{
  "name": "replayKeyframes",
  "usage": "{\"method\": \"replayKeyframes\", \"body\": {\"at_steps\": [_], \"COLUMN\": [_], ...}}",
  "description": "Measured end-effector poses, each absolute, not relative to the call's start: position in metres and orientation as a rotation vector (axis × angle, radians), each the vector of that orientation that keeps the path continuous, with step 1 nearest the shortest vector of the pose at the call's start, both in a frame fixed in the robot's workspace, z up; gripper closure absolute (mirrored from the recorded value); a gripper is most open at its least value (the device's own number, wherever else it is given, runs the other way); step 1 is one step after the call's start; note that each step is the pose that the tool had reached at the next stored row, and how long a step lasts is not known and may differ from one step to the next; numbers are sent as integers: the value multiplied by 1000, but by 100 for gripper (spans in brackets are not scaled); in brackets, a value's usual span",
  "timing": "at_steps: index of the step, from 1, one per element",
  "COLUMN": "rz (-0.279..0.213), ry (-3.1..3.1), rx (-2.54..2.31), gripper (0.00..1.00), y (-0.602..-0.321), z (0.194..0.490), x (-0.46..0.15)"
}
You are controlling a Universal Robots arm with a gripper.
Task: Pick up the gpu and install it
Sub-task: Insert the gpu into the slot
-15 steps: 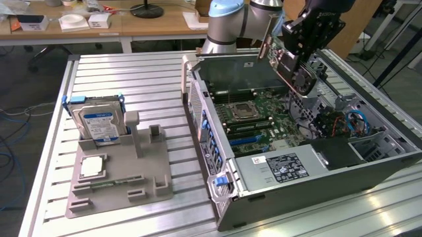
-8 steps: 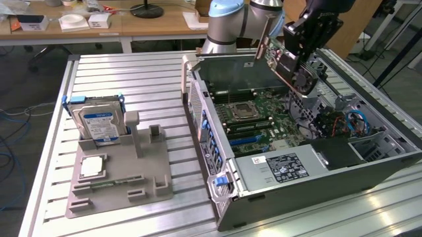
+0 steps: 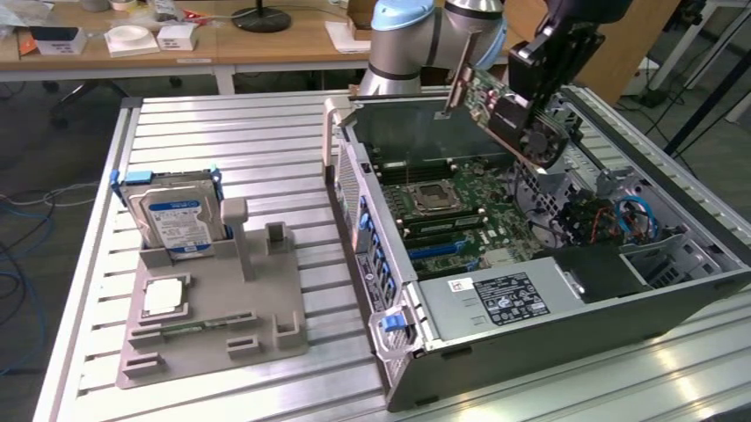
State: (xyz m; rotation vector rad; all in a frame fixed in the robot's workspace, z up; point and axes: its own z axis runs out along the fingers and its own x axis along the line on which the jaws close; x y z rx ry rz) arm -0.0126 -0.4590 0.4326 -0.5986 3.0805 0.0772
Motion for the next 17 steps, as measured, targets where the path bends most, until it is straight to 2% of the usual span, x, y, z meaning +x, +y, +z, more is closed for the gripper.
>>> {"method": "replayKeyframes", "body": {"at_steps": [17], "rz": [77], "ry": [2962], "rx": [-1058], "gripper": [74], "y": [-459], "z": [432], "x": [-13]}}
